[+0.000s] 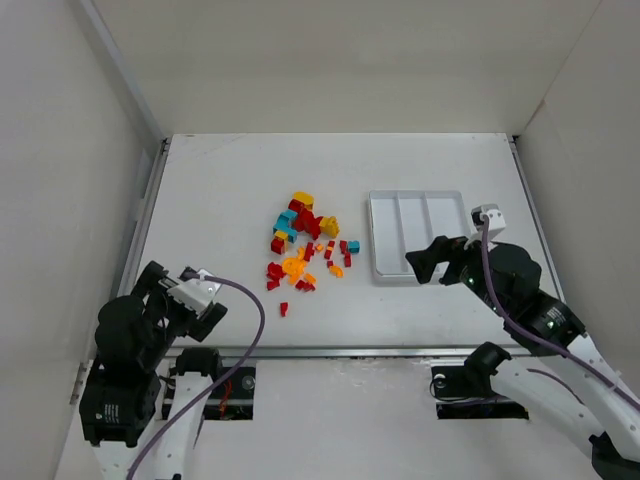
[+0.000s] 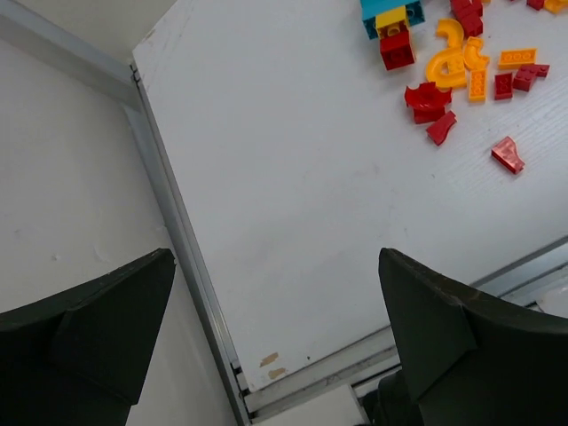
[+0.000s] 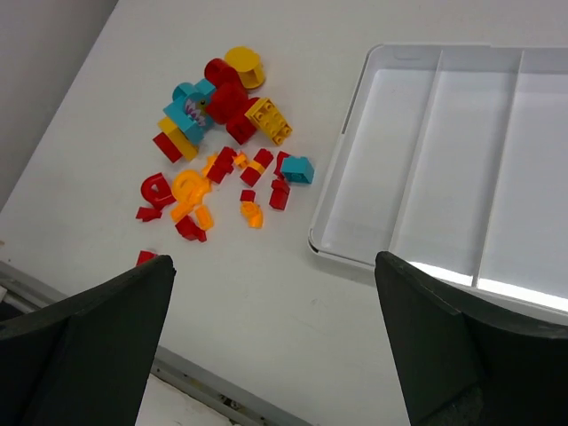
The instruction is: Sort the legos into containers by color
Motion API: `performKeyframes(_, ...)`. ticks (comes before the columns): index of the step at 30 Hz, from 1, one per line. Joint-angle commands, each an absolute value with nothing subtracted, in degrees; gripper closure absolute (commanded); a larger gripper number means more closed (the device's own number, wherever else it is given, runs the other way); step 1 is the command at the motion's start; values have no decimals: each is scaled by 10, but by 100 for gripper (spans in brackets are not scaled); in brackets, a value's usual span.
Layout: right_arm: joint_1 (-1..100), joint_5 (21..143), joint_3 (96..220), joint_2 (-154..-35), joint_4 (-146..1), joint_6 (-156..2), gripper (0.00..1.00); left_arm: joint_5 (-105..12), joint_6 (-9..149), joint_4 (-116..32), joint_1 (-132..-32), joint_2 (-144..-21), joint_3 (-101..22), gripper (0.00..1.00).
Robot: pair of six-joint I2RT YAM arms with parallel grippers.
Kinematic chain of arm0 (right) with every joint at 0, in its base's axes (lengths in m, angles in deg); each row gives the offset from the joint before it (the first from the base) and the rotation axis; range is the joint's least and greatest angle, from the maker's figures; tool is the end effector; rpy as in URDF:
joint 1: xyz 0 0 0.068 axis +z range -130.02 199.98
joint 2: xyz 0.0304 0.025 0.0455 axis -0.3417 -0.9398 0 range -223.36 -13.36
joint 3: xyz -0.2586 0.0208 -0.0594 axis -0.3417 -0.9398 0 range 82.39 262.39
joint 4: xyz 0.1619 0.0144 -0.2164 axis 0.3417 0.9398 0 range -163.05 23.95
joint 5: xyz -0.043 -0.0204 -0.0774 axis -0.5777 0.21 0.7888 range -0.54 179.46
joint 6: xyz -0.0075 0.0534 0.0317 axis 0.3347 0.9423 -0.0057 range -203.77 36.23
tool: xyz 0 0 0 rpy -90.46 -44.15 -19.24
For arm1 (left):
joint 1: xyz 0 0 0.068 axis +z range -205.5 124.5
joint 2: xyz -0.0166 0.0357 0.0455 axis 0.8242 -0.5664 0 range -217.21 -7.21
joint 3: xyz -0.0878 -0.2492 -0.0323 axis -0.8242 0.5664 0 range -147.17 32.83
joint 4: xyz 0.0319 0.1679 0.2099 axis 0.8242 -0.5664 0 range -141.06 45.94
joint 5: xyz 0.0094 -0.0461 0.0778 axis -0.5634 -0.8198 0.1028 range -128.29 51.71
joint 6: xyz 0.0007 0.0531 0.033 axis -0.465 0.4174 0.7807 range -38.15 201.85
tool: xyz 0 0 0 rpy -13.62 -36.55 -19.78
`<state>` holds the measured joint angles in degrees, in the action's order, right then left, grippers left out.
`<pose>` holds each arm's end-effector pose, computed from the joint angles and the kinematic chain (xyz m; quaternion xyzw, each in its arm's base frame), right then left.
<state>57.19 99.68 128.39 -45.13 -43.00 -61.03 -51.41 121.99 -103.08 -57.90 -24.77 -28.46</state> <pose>0.1245 0.0839 0.3367 -0.0468 0.7949 0.2387 0.5558 0.0331 -0.0121 0.3788 0.3510 0.7108 0.1091 0.5998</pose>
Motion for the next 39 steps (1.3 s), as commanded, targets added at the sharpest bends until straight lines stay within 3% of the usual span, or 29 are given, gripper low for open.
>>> performKeyframes(1,575,982,1293,-457,-449,-606,0,-524,1217,-1070,-577,-283,-322,0)
performKeyframes(8,575,994,1330,-556,-462,-616,0,-567,1206,-1088,-577,-326,-356,0)
performKeyframes(12,575,1011,1400,-655,-462,-634,0,-558,1148,-1005,-577,-381,-356,0)
performKeyframes(20,575,957,1602,-968,-418,-652,0,-463,1062,-795,-577,-532,-344,0)
performKeyframes(23,575,930,1681,-1076,-349,-672,11,-415,1035,-754,-577,-580,-338,0)
performKeyframes(26,569,916,1712,-1131,-335,-682,33,-372,1036,-753,-577,-633,-344,0)
performKeyframes(39,551,923,1736,-1238,-330,-651,36,-371,1075,-609,-626,-691,-264,0)
